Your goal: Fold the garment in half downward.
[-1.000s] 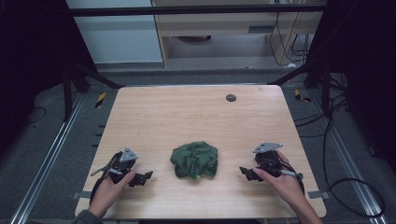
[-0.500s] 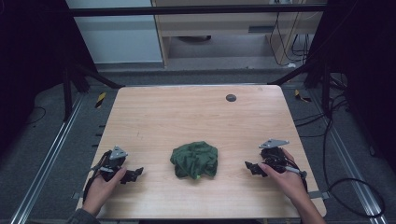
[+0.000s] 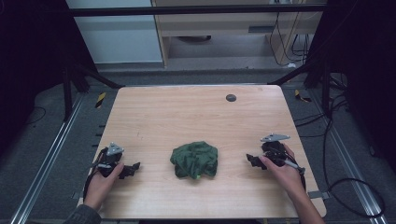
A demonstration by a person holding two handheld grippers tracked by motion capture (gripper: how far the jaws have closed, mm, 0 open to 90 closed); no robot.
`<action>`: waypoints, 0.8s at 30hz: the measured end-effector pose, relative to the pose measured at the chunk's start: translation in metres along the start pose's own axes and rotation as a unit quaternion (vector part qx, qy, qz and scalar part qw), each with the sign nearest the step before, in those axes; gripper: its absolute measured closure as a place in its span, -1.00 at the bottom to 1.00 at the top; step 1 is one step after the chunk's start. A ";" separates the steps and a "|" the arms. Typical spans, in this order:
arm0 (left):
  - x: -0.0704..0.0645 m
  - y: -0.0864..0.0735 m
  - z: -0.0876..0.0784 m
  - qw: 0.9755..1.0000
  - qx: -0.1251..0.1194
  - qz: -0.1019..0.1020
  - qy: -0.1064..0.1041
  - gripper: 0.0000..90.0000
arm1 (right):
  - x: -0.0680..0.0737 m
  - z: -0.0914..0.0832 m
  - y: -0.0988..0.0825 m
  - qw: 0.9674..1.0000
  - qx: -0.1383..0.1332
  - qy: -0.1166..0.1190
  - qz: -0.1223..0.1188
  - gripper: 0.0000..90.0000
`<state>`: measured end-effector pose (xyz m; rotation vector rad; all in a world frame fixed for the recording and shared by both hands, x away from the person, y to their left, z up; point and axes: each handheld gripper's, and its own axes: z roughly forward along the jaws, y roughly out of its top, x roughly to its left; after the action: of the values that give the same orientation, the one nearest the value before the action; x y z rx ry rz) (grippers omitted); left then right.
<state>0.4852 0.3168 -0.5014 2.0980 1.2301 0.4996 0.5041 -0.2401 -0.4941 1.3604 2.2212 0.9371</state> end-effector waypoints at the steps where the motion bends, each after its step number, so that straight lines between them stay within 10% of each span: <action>1: 0.001 0.000 0.001 1.000 0.002 0.000 0.001 -0.86 | -0.002 0.001 0.000 1.000 -0.003 -0.004 0.003 -0.85; 24: 0.005 0.004 0.014 1.000 -0.013 -0.011 0.020 -1.00 | -0.007 0.025 0.000 0.996 -0.016 -0.075 0.053 -0.99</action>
<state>0.4985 0.3156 -0.5085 2.0603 1.2615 0.5484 0.5224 -0.2378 -0.5122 1.4956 2.0316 0.8721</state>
